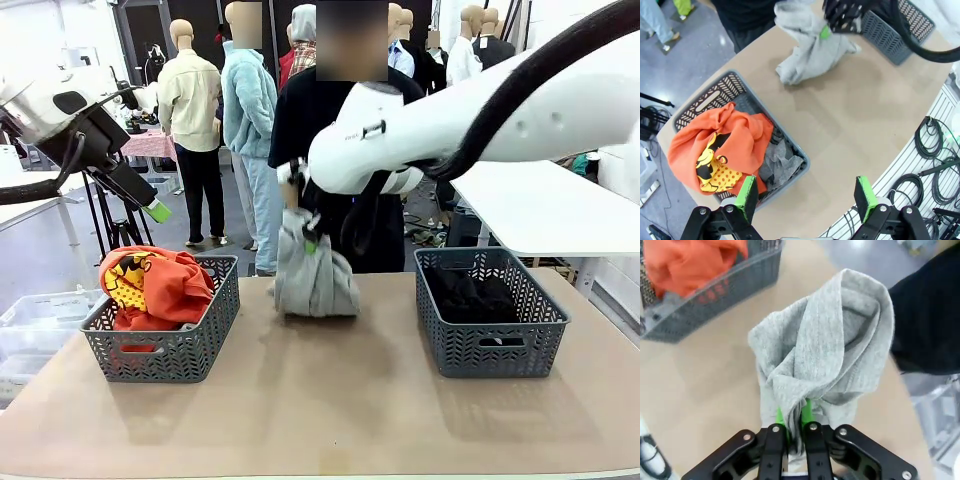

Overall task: Sort the tops and bottoms.
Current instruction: Lift clothes from the center of the table with your right hand, then sort the clothes according to human instructions.

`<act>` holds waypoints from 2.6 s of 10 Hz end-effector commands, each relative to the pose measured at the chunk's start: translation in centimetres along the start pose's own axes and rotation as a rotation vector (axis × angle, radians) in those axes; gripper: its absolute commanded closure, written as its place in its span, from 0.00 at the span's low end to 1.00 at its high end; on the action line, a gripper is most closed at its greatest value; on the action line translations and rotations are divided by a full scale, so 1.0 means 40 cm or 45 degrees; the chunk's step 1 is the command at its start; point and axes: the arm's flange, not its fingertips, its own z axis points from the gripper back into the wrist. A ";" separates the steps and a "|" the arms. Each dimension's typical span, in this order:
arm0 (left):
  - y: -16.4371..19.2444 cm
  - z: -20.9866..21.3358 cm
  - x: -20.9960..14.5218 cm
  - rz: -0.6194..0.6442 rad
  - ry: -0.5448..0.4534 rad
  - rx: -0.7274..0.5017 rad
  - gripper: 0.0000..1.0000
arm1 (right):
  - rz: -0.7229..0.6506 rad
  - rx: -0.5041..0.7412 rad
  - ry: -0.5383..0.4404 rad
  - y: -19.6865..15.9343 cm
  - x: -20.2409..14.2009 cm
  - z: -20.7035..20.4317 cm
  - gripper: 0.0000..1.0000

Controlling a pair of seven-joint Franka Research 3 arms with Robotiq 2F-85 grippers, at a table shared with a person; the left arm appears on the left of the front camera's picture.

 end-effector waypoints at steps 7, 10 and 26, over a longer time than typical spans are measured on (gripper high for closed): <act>0.001 0.002 -0.004 0.001 0.005 0.003 0.00 | 0.065 -0.531 -0.373 0.184 -0.095 0.294 1.00; 0.001 0.002 -0.004 0.001 0.005 0.003 0.00 | 0.106 -0.453 -0.314 0.149 -0.055 0.300 1.00; 0.001 0.002 -0.004 0.001 0.005 0.003 0.00 | 0.106 -0.453 -0.314 0.149 -0.055 0.300 1.00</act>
